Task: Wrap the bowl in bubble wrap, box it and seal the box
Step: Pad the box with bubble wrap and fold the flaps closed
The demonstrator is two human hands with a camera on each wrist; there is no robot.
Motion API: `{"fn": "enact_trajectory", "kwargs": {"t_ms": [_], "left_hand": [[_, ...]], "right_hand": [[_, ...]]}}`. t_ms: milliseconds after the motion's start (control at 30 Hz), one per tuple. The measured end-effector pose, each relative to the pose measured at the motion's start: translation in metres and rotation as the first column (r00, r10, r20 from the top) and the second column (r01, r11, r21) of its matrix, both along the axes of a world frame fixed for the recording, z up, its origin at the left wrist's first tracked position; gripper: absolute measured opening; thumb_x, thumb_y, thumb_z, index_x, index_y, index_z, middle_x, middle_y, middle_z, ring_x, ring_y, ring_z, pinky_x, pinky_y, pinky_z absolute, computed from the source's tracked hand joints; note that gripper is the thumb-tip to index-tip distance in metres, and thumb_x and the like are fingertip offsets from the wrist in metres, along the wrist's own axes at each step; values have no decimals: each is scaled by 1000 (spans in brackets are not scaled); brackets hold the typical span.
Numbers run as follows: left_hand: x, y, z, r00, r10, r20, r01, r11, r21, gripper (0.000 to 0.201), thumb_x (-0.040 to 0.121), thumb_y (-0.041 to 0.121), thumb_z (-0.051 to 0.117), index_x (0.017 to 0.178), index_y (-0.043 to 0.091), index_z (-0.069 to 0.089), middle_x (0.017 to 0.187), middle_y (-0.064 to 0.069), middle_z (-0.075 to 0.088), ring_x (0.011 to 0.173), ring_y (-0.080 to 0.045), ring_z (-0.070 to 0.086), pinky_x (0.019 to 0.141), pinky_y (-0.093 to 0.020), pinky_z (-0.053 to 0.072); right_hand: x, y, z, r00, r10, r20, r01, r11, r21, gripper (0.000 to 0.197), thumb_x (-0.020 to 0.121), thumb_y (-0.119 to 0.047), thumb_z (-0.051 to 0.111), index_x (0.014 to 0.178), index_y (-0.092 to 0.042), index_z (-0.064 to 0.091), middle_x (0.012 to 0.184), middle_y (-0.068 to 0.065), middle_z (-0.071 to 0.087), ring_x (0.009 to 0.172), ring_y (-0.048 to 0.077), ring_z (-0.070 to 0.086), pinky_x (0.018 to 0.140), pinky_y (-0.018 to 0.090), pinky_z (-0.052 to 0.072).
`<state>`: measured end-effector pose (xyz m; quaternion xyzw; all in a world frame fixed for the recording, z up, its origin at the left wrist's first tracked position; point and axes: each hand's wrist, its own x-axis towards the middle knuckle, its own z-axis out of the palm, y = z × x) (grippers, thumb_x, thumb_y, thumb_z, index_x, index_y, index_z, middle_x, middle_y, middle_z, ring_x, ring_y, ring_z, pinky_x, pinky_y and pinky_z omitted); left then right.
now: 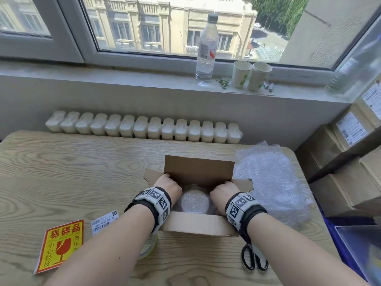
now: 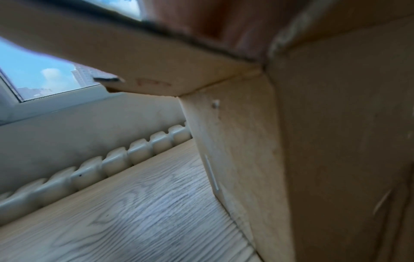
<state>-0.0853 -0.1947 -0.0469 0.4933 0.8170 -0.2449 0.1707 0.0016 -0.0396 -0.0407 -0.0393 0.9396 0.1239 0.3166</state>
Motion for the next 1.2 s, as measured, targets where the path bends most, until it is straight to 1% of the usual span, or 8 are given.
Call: {"fn": "enact_trajectory", "kwargs": {"t_ms": [100,200,467,700,800,1000,1133,1200], "left_hand": [[1,-1,10,994,70,89,-77,994,76,35,85,34,62,114,14,61,116,-5,63,109,-25,59,92,-33,40],[4,4,27,966,175,188,-207,965,163,42,85,38,61,119,16,57,120,-6,60,110,-26,58,90,-35,48],[16,24,86,944,236,230,-314,854,414,32,89,37,58,118,23,60,115,3,63,106,-19,58,85,-30,47],[34,59,120,955,214,207,-296,767,570,37,90,39,55,125,26,55,127,2,55,118,-18,52,96,-33,44],[47,77,124,961,195,194,-273,752,599,41,90,38,55,129,26,52,132,1,50,124,-18,46,99,-34,40],[68,116,117,967,165,195,-251,760,600,50,90,37,57,136,24,45,140,0,42,129,-19,40,106,-35,36],[81,149,105,966,155,206,-248,780,574,52,89,37,57,138,24,43,143,0,40,130,-20,39,107,-36,35],[85,167,98,967,148,210,-243,792,560,52,89,36,57,138,23,43,143,0,39,131,-19,37,107,-36,35]], "right_hand": [[-5,0,14,990,-141,-9,138,980,-143,28,89,-29,57,105,-9,67,107,11,68,99,30,64,77,33,50],[-6,5,30,968,-248,-39,233,945,-231,37,90,-36,56,119,-14,63,117,8,65,109,29,60,88,35,51],[14,23,86,849,-468,-246,293,804,-518,25,94,-23,54,113,-20,70,116,0,67,108,17,59,86,23,43],[46,61,114,681,-628,-376,358,735,-576,26,90,-18,49,99,-26,72,111,-4,69,102,18,61,87,28,48],[65,85,119,641,-655,-400,425,737,-525,28,91,-18,48,103,-26,72,113,-7,68,109,18,59,82,24,40],[102,132,108,559,-719,-413,543,694,-474,29,93,-20,49,114,-21,69,124,1,64,116,20,56,92,23,40],[117,163,84,503,-795,-340,616,606,-503,33,92,-23,50,124,-25,61,134,4,54,114,21,56,80,22,36],[122,178,71,502,-812,-297,642,580,-502,36,91,-23,51,126,-26,59,133,3,55,115,22,55,83,25,40]]}}
